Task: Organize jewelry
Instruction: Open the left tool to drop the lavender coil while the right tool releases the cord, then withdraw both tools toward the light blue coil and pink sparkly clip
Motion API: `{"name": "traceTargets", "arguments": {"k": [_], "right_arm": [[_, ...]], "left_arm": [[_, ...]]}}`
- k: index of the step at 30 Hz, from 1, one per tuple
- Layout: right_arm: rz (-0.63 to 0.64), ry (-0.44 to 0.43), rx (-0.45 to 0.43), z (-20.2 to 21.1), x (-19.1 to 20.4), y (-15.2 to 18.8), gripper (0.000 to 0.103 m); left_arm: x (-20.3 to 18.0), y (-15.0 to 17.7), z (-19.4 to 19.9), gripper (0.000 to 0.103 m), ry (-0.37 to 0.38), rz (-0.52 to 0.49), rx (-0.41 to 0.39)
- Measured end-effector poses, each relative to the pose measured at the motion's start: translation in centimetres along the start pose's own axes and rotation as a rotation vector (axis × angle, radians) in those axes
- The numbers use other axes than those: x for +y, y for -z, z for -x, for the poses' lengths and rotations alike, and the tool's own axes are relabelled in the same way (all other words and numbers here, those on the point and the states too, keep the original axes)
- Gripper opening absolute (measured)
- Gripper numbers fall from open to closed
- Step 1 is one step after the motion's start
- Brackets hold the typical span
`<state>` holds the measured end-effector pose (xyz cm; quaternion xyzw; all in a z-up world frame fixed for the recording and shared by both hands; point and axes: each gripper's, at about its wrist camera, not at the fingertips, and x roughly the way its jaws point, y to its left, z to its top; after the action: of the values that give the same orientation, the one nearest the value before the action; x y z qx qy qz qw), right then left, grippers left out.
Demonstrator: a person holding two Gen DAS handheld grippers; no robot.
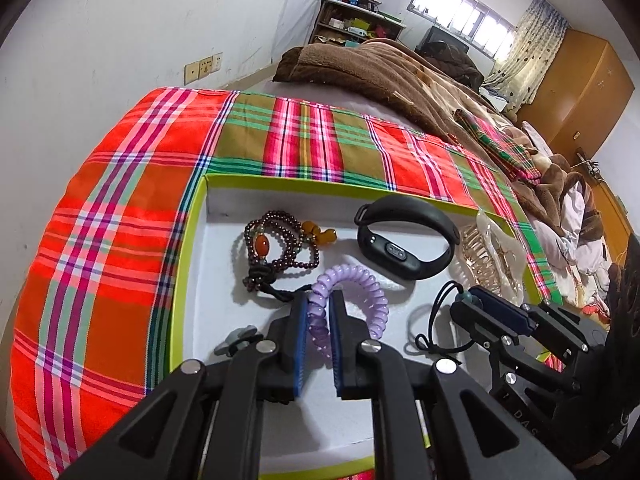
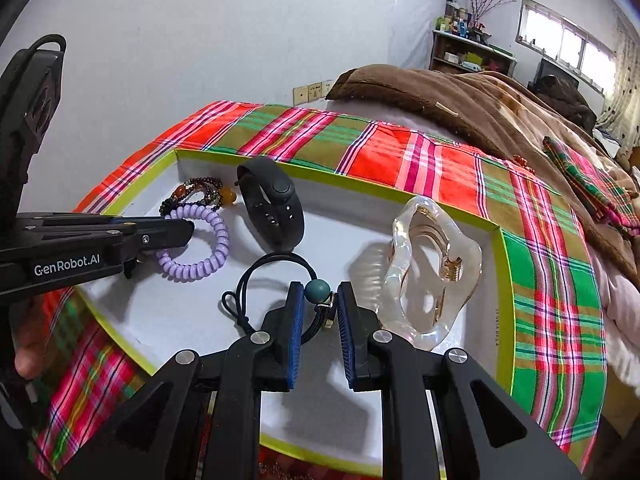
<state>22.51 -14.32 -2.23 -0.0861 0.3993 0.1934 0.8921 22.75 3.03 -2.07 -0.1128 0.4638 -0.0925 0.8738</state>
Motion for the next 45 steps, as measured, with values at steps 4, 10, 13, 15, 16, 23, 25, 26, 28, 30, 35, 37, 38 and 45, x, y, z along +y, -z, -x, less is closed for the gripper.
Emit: {"name": "traceTargets", "arguments": {"k": [4,10,13,15,16,23,25,26,28,30,35,37,38,45], "right_arm": [[-0.004,0.000,-0.001,-0.1,-0.1,-0.1,0.018],[-0.010,0.001,-0.008,0.0,-0.2,0.0,0.018],[-0.014,0.003,-0.011,0.2,-0.2,-0.1,0.018],[-0.016,0.005,-0.014,0.3,-0.2,-0.1,0.019],[-0.019,0.003,-0.018,0.4,-0.2,-0.1,0.019],[-0.032,-0.001,-0.037,1.2,-0.3,-0.1,0.026],[-0.040,-0.006,-0.042,1.5,-0.4,-0.1,0.027],[-0.042,-0.005,-0.045,1.7,-0.4,0.0,0.028],[-0.044,-0.004,-0.053,2.2,-0.4,0.1,0.032],[-0.049,-0.009,-0.062,2.6,-0.5,0.1,0.035],[-0.064,-0.014,-0.092,4.4,-0.5,0.5,0.036],[-0.069,-0.013,-0.102,5.1,-0.5,0.8,0.036],[-0.073,-0.014,-0.108,5.6,-0.5,0.9,0.036],[-0.101,-0.024,-0.136,8.4,-1.1,2.9,0.045]], "left_arm": [[-0.1,-0.1,0.0,0.018,0.005,0.000,0.000],[-0.2,-0.2,0.0,0.023,0.003,-0.001,0.001],[-0.3,-0.1,0.1,0.028,0.007,-0.003,0.000],[-0.4,-0.1,0.2,0.032,0.007,-0.008,-0.002],[-0.5,-0.1,0.3,0.033,0.008,-0.010,-0.003],[-1.1,0.0,1.2,0.042,-0.008,-0.037,-0.019],[-1.2,0.1,1.5,0.043,-0.011,-0.039,-0.026],[-1.3,0.1,1.7,0.045,-0.011,-0.039,-0.027],[-1.6,0.3,2.1,0.047,-0.014,-0.046,-0.032],[-1.8,0.4,2.6,0.048,-0.012,-0.055,-0.038],[-2.5,1.1,4.4,0.052,-0.013,-0.074,-0.062],[-2.7,1.5,5.1,0.053,-0.018,-0.082,-0.073],[-2.9,1.6,5.6,0.054,-0.021,-0.089,-0.082],[-3.4,3.4,7.6,0.057,0.024,-0.121,-0.098]]}}
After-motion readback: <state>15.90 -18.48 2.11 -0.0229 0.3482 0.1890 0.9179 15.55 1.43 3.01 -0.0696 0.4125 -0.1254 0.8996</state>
